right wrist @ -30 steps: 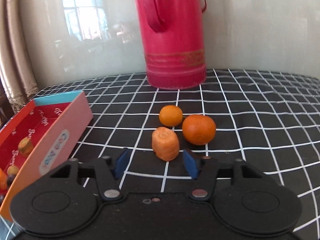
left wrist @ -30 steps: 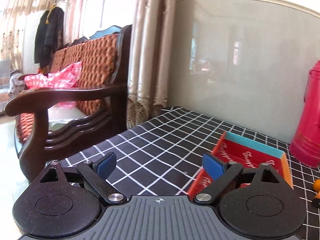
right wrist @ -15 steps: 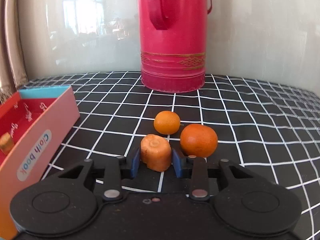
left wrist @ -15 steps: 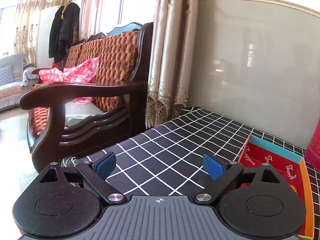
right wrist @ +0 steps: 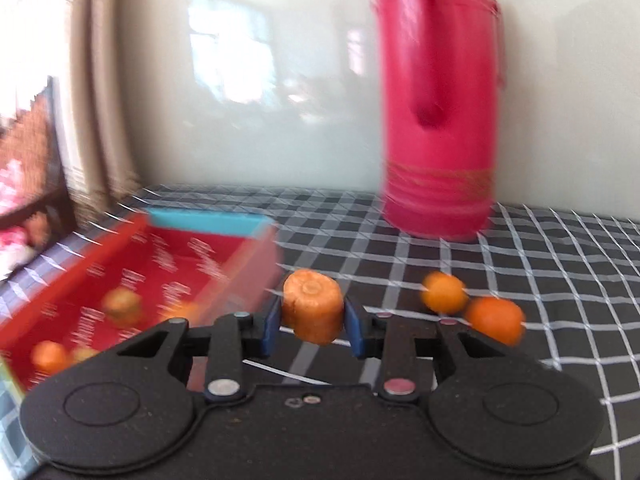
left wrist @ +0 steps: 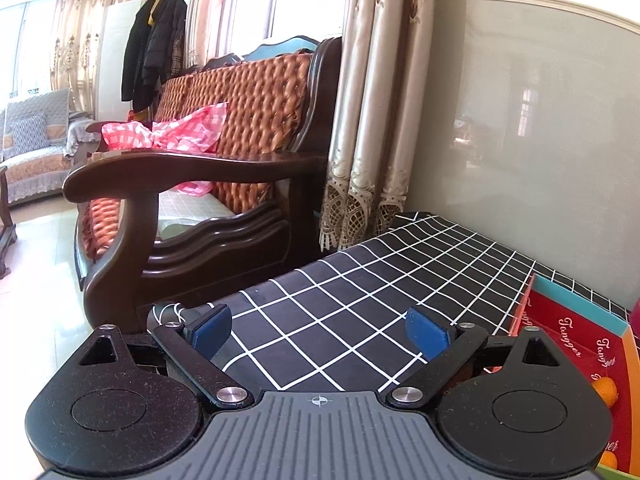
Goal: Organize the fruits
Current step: 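Carry the orange piece with the right gripper into the box and release, then reach the left gripper to a large tangerine and close on it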
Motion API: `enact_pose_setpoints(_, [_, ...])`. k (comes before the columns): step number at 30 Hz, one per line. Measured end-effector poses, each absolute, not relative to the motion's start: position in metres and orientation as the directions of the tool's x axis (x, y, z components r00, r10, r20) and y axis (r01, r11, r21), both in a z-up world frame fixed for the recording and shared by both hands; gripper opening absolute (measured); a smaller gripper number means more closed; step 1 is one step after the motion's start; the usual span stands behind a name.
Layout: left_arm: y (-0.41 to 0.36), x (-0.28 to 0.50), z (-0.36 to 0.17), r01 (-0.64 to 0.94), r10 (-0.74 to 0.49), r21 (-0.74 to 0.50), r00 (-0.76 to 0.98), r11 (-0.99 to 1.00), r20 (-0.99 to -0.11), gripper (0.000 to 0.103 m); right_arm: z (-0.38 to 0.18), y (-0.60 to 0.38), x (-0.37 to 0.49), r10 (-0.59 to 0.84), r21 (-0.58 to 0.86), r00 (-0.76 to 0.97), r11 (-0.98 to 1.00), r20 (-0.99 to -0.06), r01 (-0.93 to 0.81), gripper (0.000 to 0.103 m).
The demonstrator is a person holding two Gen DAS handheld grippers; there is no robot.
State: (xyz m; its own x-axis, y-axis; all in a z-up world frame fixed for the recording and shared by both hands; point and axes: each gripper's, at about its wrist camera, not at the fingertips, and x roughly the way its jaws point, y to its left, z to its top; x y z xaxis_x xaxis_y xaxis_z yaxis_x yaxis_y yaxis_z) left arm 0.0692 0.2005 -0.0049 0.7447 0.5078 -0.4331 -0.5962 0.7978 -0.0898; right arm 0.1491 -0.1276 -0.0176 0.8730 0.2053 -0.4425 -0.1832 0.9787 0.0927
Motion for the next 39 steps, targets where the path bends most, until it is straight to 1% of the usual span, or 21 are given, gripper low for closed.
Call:
enact_pose_setpoints(4, [0.203,0.068,-0.005,-0.601,0.51,-0.092,0.741,0.794,-0.438,0.093,-0.008,-0.108,0.14,0.323,0.086,0.857,0.945,-0.402,-0.316,0.026])
enact_pose_setpoints(8, [0.203,0.069,-0.005,-0.602,0.511,-0.092,0.74,0.793,-0.437,0.093,-0.007,-0.089,0.135,0.375,0.055,0.828,0.92,-0.418,-0.389,0.026])
enact_pose_setpoints(12, [0.203,0.069,-0.006,-0.6,0.509,-0.095,0.742,0.794,-0.437,0.094,-0.011,-0.078,0.132,0.396,0.037,0.803,0.904,-0.444,-0.426,0.027])
enact_pose_setpoints(13, [0.203,0.069,-0.005,-0.6,0.508,-0.095,0.742,0.795,-0.437,0.094,-0.011,-0.075,0.132,0.398,0.03,0.801,0.902,-0.448,-0.431,0.029])
enact_pose_setpoints(14, [0.202,0.069,-0.006,-0.6,0.508,-0.095,0.742,0.795,-0.436,0.094,-0.011,-0.074,0.131,0.398,0.024,0.801,0.901,-0.447,-0.434,0.033])
enact_pose_setpoints(16, [0.201,0.068,-0.005,-0.598,0.507,-0.096,0.744,0.795,-0.435,0.094,-0.01,-0.073,0.129,0.396,0.022,0.807,0.902,-0.438,-0.431,0.045])
enact_pose_setpoints(17, [0.201,0.068,-0.005,-0.597,0.506,-0.096,0.745,0.796,-0.435,0.094,-0.009,-0.075,0.127,0.387,0.022,0.817,0.908,-0.427,-0.419,0.063])
enact_pose_setpoints(18, [0.201,0.068,-0.005,-0.596,0.505,-0.096,0.745,0.797,-0.435,0.094,-0.007,-0.077,0.125,0.378,0.02,0.829,0.913,-0.412,-0.407,0.075])
enact_pose_setpoints(22, [0.196,0.069,-0.004,-0.585,0.498,-0.09,0.752,0.806,-0.433,0.094,-0.002,-0.087,0.124,0.338,0.023,0.859,0.934,-0.384,-0.357,0.074])
enact_pose_setpoints(24, [0.19,0.071,-0.003,-0.576,0.492,-0.084,0.758,0.813,-0.429,0.094,-0.001,-0.094,0.126,0.306,0.03,0.871,0.947,-0.386,-0.32,0.078])
enact_pose_setpoints(28, [0.173,0.076,0.0,-0.54,0.466,-0.072,0.779,0.838,-0.419,0.094,-0.004,-0.111,0.127,0.218,0.028,0.888,0.974,-0.406,-0.227,0.08])
enact_pose_setpoints(29, [0.167,0.077,0.001,-0.528,0.458,-0.068,0.787,0.846,-0.415,0.094,-0.005,-0.117,0.127,0.189,0.025,0.891,0.98,-0.412,-0.197,0.082])
enact_pose_setpoints(30, [0.161,0.079,0.002,-0.514,0.447,-0.063,0.795,0.855,-0.41,0.094,-0.006,-0.122,0.128,0.156,0.021,0.895,0.987,-0.418,-0.162,0.088])
enact_pose_setpoints(32, [0.146,0.082,0.003,-0.478,0.42,-0.054,0.815,0.877,-0.399,0.094,-0.008,-0.134,0.126,0.081,0.004,0.905,0.996,-0.417,-0.088,0.094])
enact_pose_setpoints(36, [0.106,0.09,0.006,-0.378,0.345,-0.017,0.861,0.925,-0.372,0.094,-0.01,-0.161,0.124,-0.042,-0.022,0.903,0.999,-0.427,0.036,0.094])
enact_pose_setpoints(39, [0.07,0.096,0.007,-0.282,0.267,0.01,0.894,0.959,-0.36,0.094,-0.012,-0.184,0.12,-0.125,-0.032,0.895,0.992,-0.428,0.123,0.097])
